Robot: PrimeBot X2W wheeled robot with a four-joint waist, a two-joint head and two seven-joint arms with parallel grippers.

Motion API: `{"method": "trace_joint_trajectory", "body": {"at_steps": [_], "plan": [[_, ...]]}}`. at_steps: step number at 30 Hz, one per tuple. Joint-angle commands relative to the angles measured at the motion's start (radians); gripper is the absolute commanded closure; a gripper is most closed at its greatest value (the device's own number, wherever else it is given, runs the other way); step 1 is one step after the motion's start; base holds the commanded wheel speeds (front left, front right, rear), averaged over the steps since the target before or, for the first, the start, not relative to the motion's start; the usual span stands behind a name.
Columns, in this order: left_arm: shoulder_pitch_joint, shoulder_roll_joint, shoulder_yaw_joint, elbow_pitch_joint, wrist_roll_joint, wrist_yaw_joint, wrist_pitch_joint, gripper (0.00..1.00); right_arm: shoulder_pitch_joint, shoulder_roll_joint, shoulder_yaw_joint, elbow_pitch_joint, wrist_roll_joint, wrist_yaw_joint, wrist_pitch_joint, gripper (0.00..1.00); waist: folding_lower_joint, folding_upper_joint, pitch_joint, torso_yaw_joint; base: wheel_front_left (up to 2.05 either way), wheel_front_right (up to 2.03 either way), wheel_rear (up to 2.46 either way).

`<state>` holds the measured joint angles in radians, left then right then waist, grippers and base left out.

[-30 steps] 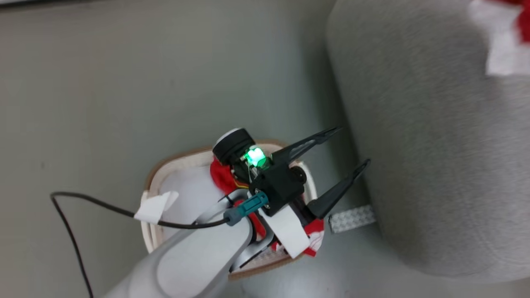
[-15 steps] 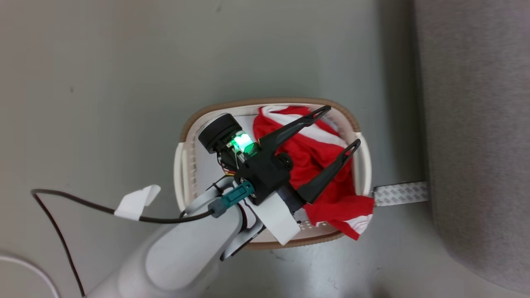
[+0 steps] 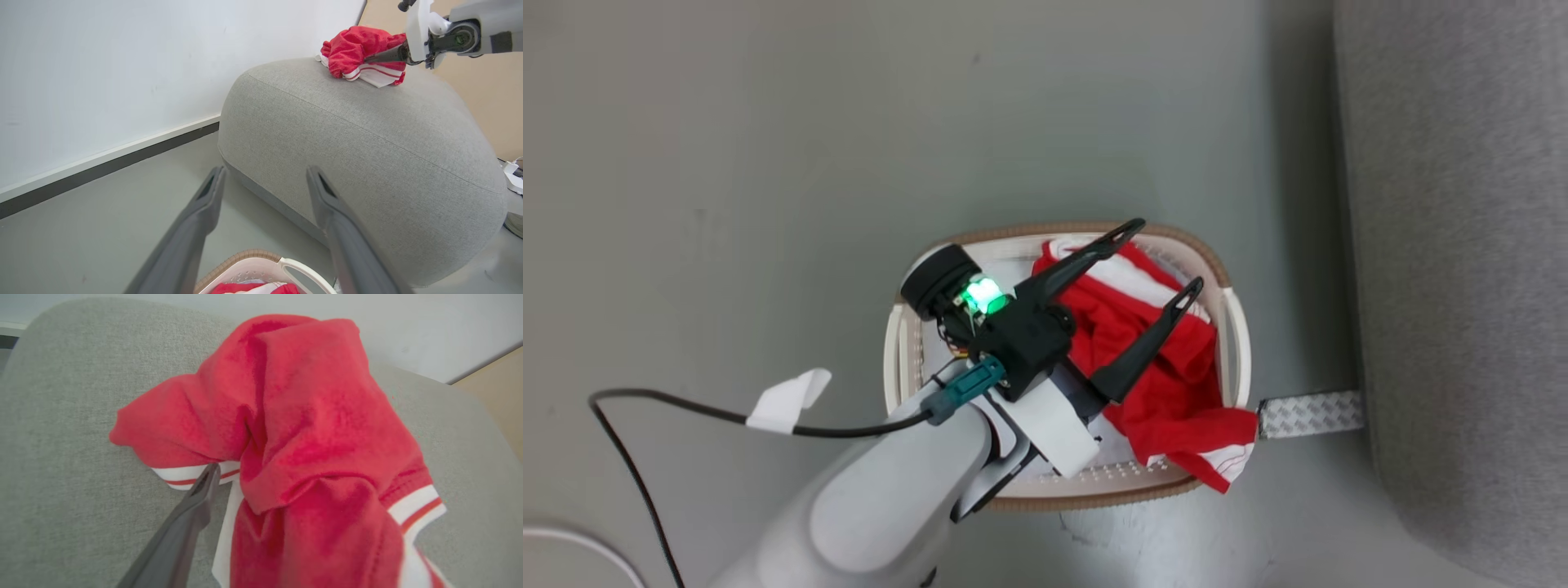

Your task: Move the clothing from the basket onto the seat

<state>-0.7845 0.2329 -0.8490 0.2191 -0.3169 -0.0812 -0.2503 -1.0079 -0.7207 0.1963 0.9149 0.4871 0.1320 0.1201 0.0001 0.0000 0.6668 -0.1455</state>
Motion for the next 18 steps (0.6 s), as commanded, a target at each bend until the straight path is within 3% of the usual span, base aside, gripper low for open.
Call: {"method": "trace_joint_trajectory", "body": {"at_steps": [1, 7, 18], "plan": [[0.021, 0.000, 0.004, 0.011, -0.010, 0.006, -0.006, 0.00, 0.014, 0.002, 0.014, -0.003, 0.013, -0.003, 0.011, 0.00, -0.0001, 0.0000, -0.052, -0.016, 0.00, 0.00, 0.00], [0.100, -0.007, 0.028, 0.053, -0.052, 0.026, -0.015, 0.00, 0.116, -0.026, 0.113, -0.080, 0.084, -0.003, 0.098, 0.00, -0.0001, 0.0000, -0.231, -0.051, 0.00, 0.00, 0.00], [0.241, -0.018, 0.135, 0.044, -0.091, 0.072, -0.014, 0.00, 0.257, -0.115, 0.161, -0.381, 0.125, -0.003, 0.043, 0.00, -0.0001, 0.0000, -0.498, -0.052, 0.00, 0.00, 0.00]]}}
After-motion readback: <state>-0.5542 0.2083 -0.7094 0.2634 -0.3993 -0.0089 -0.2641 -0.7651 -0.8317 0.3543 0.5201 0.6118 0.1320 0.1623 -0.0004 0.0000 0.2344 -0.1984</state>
